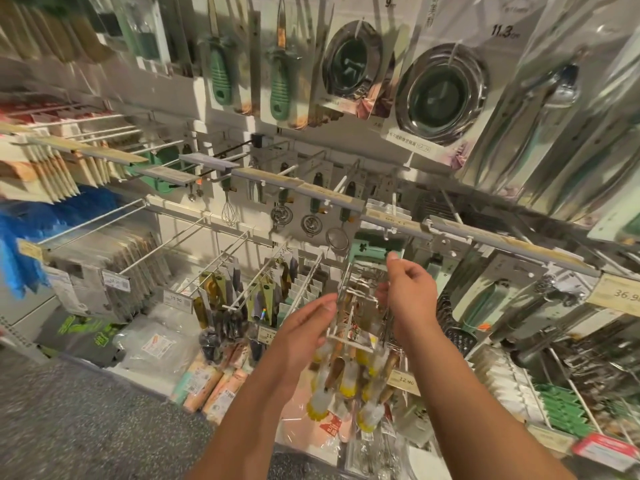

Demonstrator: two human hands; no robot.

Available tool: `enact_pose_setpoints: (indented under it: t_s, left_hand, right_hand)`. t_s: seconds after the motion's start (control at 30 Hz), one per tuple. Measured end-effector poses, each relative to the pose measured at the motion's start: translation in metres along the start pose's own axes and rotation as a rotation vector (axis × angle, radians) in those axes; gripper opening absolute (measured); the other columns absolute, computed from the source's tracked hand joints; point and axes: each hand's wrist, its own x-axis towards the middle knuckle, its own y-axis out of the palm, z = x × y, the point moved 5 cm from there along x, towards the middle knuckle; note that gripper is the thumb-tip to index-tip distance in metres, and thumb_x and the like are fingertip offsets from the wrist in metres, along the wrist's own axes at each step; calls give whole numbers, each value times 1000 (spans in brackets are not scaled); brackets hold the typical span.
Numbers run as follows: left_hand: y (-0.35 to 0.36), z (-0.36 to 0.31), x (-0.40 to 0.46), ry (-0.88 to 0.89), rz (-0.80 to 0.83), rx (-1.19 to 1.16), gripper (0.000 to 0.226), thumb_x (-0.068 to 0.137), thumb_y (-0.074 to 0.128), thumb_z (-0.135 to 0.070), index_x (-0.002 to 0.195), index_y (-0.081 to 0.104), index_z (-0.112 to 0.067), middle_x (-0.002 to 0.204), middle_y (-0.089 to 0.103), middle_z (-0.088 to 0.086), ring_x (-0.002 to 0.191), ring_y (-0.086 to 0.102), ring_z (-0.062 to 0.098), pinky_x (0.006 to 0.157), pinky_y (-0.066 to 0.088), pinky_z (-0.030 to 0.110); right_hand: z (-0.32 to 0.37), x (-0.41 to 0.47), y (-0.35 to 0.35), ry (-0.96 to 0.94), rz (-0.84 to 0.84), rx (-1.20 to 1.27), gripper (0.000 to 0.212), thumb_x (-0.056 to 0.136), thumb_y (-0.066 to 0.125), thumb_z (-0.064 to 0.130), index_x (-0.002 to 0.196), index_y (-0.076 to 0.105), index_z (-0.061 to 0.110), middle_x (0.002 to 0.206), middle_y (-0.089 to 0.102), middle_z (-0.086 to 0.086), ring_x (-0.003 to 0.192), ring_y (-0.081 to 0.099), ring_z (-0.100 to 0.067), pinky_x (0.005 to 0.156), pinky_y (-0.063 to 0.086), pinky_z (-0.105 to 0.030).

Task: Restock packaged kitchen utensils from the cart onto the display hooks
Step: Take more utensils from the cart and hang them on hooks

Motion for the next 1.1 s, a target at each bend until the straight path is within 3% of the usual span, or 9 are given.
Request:
enact_pose_setpoints:
  t_s: [0.1,0.2,0.33,0.5,0.67,0.87,0.93,1.0,1.1]
  left_hand:
    - [-5,-1,-3,-7,-14,1,46,85,63,-51,130,66,-42,140,62,-12,131,55,7,104,46,28]
    - [-13,1,-3,-36,-33,2,29,96,62,-44,125,68,-44,138,63,-12,129,57,7,103,47,29]
    - [-20,6,-2,-65,-25,13,34,85,64,-54,117,71,-49,134,66,-14,127,59,6,105,48,31]
    - [-4,26,5,-167,99,84,47,83,66,-61,126,67,-42,131,68,-13,121,64,8,106,51,38]
    - [42,57,24,-298,219,205,21,101,60,-45,118,66,-34,117,74,-8,109,68,14,95,55,38]
    - [115,127,4,-400,490,445,7,104,59,-34,101,64,-30,108,71,-1,91,65,16,84,50,33]
    - [132,153,-15,-443,593,513,10,103,60,-33,107,66,-26,103,70,1,87,63,18,78,50,32]
    - [154,177,-39,-472,686,588,9,101,63,-33,104,67,-26,102,69,3,82,62,18,68,46,29]
    - [193,202,-74,-432,812,737,12,102,61,-32,96,64,-23,98,65,3,73,58,14,56,42,20]
  right_hand:
    - [-3,17,5,41,-30,-62,32,103,60,36,88,65,9,81,63,2,79,60,-22,83,54,-44]
    - [-13,21,3,87,-72,-126,41,103,59,42,110,70,4,88,64,-5,81,55,-21,84,46,-40]
    - [-41,13,-5,186,-81,-122,53,104,59,41,142,54,5,123,64,-10,118,59,-33,92,39,-36]
    - [-93,-10,-29,328,-104,-137,44,101,63,43,124,64,6,112,68,-10,98,63,-26,88,54,-45]
    - [-120,-50,-73,407,-184,-48,40,101,62,41,114,65,4,108,70,-12,90,66,-25,77,53,-38]
    - [-170,-138,-184,534,-512,52,37,101,61,45,116,63,11,102,69,-5,93,66,-23,73,52,-34]
    - [-184,-169,-217,575,-600,110,36,102,58,47,115,63,13,104,69,-2,95,65,-20,77,51,-34]
    - [-193,-200,-249,580,-696,172,35,101,59,47,110,64,14,98,68,-2,85,63,-17,77,49,-33]
    - [-204,-238,-287,556,-778,261,30,96,62,49,99,65,19,86,64,0,69,57,-13,63,45,-26]
